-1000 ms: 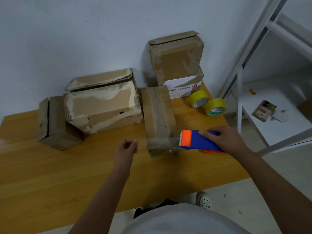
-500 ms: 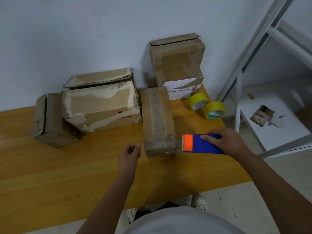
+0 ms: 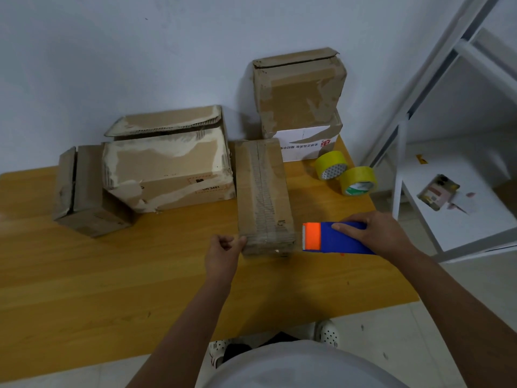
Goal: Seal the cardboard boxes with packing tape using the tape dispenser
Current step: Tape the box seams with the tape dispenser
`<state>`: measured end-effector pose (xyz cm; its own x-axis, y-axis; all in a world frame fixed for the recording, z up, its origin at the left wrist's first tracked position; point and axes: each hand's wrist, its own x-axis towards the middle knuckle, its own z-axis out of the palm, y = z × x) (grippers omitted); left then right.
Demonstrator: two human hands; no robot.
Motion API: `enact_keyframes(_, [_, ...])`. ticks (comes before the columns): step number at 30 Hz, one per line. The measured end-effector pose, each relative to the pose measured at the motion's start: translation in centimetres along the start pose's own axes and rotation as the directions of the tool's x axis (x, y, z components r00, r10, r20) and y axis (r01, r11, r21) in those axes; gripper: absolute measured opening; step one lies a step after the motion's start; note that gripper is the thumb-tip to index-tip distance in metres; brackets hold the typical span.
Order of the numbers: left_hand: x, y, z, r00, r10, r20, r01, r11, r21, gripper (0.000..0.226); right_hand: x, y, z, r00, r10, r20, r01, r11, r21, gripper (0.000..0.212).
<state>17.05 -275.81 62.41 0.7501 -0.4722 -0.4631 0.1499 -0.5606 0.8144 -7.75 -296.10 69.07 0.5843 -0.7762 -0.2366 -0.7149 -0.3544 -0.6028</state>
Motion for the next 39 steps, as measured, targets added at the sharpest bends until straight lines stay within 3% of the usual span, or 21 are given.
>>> enact_keyframes(18, [0.6, -0.8, -0.9, 0.994, -0.021, 0.107, 0.022, 1.0, -0.007, 0.03, 0.9, 2.0, 2.2, 0.998, 0.059, 0.031, -0.059, 0.998, 0.02, 0.055])
enact_keyframes(23, [0.6, -0.7, -1.1, 0.993, -0.04, 0.114, 0.038, 0.999, 0.016, 0.032, 1.0, 2.0, 2.1, 0.998, 0.056, 0.034, -0.057, 0.998, 0.012, 0.043])
enact_keyframes(30, [0.5, 0.0, -1.5, 0.988, -0.047, 0.146, 0.033, 0.995, 0.098, 0.037, 0.9, 1.5, 2.1, 0.998, 0.052, 0.025, -0.052, 0.999, -0.01, 0.043])
enact_keyframes(32, [0.6, 0.3, -1.7, 0.988, -0.045, 0.147, 0.02, 0.986, 0.164, 0.052, 0.7, 1.4, 1.9, 0.999, 0.049, 0.013, -0.049, 0.999, 0.013, 0.048])
enact_keyframes(34, [0.7, 0.6, -2.2, 0.985, -0.099, 0.143, 0.067, 0.975, 0.212, 0.084, 0.6, 1.4, 1.8, 0.999, 0.05, 0.007, -0.05, 0.999, 0.01, 0.049])
enact_keyframes(36, [0.7, 0.7, -3.0, 0.985, -0.129, 0.115, 0.094, 0.959, 0.269, 0.097, 0.6, 1.5, 1.8, 0.998, 0.061, 0.006, -0.061, 0.998, -0.004, 0.045])
enact_keyframes(38, [0.4, 0.5, -3.8, 0.996, 0.023, 0.084, -0.057, 0.902, 0.427, 0.089, 0.5, 1.7, 1.8, 0.998, 0.065, 0.0, -0.065, 0.998, -0.001, 0.044])
enact_keyframes(39, [0.0, 0.4, -4.1, 0.98, 0.176, 0.088, -0.197, 0.845, 0.497, 0.081, 0.5, 1.7, 1.8, 0.998, 0.067, -0.004, -0.067, 0.998, 0.005, 0.047])
